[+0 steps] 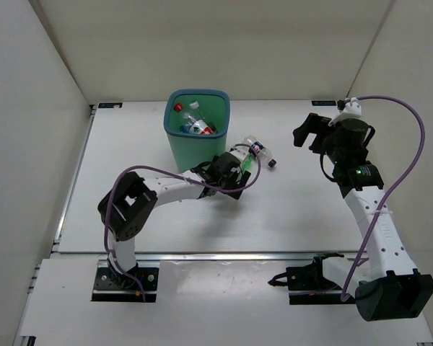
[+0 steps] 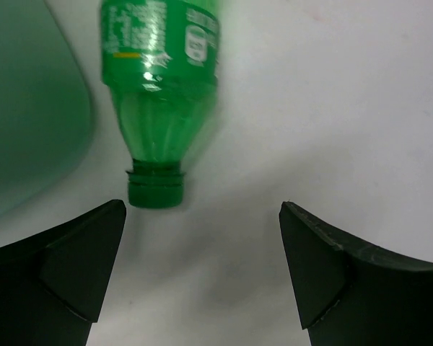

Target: Put the plastic bottles in the bin

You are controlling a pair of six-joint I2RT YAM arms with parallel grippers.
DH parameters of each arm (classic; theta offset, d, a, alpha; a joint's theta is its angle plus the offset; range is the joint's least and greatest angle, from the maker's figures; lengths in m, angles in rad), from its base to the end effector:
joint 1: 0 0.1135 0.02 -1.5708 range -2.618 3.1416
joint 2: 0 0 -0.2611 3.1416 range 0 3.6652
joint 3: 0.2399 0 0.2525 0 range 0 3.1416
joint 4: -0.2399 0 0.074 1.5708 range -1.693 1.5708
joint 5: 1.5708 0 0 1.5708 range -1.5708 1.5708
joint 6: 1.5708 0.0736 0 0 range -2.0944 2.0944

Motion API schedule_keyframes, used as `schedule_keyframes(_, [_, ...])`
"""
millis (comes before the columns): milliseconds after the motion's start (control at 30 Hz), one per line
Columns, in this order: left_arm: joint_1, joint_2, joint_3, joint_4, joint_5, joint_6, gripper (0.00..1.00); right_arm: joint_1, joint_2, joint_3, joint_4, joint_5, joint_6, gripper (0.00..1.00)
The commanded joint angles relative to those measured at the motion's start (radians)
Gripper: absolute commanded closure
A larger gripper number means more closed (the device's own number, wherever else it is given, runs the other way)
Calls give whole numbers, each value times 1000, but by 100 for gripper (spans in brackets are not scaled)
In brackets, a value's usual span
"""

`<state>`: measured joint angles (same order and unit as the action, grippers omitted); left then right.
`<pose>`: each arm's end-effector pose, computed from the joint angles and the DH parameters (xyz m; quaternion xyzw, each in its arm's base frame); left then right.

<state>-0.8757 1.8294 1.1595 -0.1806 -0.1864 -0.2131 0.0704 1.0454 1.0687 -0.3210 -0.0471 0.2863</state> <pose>0.2749 -0.3083 0.1507 0.2721 0.8918 -0.1072 0.3453 0.2730 0.0227 0.3618 0.0727 0.8008 0.1241 0.5815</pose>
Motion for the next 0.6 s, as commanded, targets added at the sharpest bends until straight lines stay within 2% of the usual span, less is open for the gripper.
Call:
schedule_keyframes(0, [32, 25, 78, -2, -96, 34, 2, -15, -15, -7, 30, -7, -18, 1])
schedule_keyframes(233, [15, 143, 201, 29, -154, 101, 2, -58, -2, -9, 36, -31, -22, 1])
schedule_keyframes(367, [46, 201, 255, 58, -64, 106, 2, -64, -5, -22, 46, -30, -24, 1])
schedule_keyframes(567, [60, 300, 373, 47, -44, 87, 1, -101, 2, -27, 30, -43, -32, 1])
